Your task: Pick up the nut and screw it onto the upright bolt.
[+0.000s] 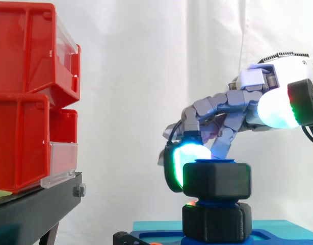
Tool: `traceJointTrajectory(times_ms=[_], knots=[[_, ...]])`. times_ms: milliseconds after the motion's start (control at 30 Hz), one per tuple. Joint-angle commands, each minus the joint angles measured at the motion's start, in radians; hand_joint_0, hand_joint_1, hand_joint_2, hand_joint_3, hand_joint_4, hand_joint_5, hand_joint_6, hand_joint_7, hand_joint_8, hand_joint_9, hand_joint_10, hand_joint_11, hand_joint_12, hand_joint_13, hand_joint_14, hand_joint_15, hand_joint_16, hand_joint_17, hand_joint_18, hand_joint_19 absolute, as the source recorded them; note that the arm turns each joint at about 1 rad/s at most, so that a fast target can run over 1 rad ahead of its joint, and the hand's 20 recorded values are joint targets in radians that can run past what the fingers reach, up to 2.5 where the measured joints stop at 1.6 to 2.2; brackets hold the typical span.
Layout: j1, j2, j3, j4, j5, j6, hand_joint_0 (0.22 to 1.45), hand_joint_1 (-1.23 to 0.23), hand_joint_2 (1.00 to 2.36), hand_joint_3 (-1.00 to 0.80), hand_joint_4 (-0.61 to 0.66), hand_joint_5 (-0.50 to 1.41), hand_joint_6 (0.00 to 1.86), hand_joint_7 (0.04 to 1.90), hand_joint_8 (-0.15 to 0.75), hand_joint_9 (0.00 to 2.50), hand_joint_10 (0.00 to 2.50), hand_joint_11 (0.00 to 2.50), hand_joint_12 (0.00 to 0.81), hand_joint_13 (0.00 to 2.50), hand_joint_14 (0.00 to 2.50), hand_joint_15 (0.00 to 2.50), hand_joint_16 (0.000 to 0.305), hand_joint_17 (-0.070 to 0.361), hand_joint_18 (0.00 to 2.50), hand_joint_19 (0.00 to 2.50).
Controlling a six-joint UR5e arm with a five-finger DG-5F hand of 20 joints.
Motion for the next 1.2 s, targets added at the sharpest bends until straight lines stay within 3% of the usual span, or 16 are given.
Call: traceJointTrajectory(times_ms=[0, 67, 267, 433, 633, 767, 967, 1167], knots=[[-0.015, 0.0, 0.002, -0.01, -0.015, -0.005, 0.52, -0.23, 1.0, -0.5, 0.22, 0.02, 0.5, 1.45, 0.293, 0.93, 0.0, 0.0, 0.205, 0.47, 0.0, 0.0, 0.016, 0.037, 0.12, 0.0], [-0.02, 0.0, 0.0, -0.012, -0.015, -0.015, 0.52, -0.23, 1.0, -0.5, 0.21, 0.03, 0.5, 1.51, 0.294, 0.96, 0.0, 0.0, 0.201, 0.5, 0.0, 0.0, 0.014, 0.033, 0.15, 0.0], [-0.035, 0.0, 0.0, -0.021, -0.026, -0.021, 0.53, -0.2, 1.0, -0.5, 0.13, 0.04, 0.62, 1.26, 0.275, 1.2, 0.0, 0.0, 0.162, 0.63, 0.0, 0.0, 0.01, 0.022, 0.26, 0.0], [-0.052, 0.001, 0.017, -0.024, -0.055, -0.019, 0.53, -0.16, 1.0, -0.5, 0.19, 0.02, 0.5, 1.45, 0.291, 1.12, 0.0, 0.0, 0.179, 0.59, 0.0, 0.0, 0.011, 0.024, 0.23, 0.0], [-0.061, 0.0, 0.058, -0.024, -0.076, -0.019, 0.52, -0.14, 1.0, -0.5, 0.26, -0.05, 0.5, 1.09, 0.291, 0.99, 0.0, 0.0, 0.211, 0.54, 0.0, 0.0, 0.015, 0.033, 0.18, 0.0], [-0.055, 0.001, 0.069, -0.02, -0.078, -0.021, 0.51, -0.14, 1.0, -0.5, 0.27, -0.09, 0.5, 0.84, 0.28, 0.91, 0.0, 0.0, 0.227, 0.52, 0.0, 0.0, 0.017, 0.039, 0.14, 0.0], [-0.044, 0.0, 0.069, 0.02, -0.078, -0.018, 0.5, -0.13, 1.0, -0.5, 0.25, -0.11, 0.5, 0.7, 0.263, 0.79, 0.0, 0.0, 0.246, 0.44, 0.0, 0.0, 0.02, 0.045, 0.07, 0.0], [-0.006, -0.002, 0.069, 0.043, -0.063, -0.018, 0.5, -0.12, 1.0, -0.5, 0.25, -0.12, 0.5, 0.67, 0.258, 0.71, 0.0, 0.0, 0.262, 0.36, 0.0, 0.0, 0.023, 0.052, 0.0, 0.0]])
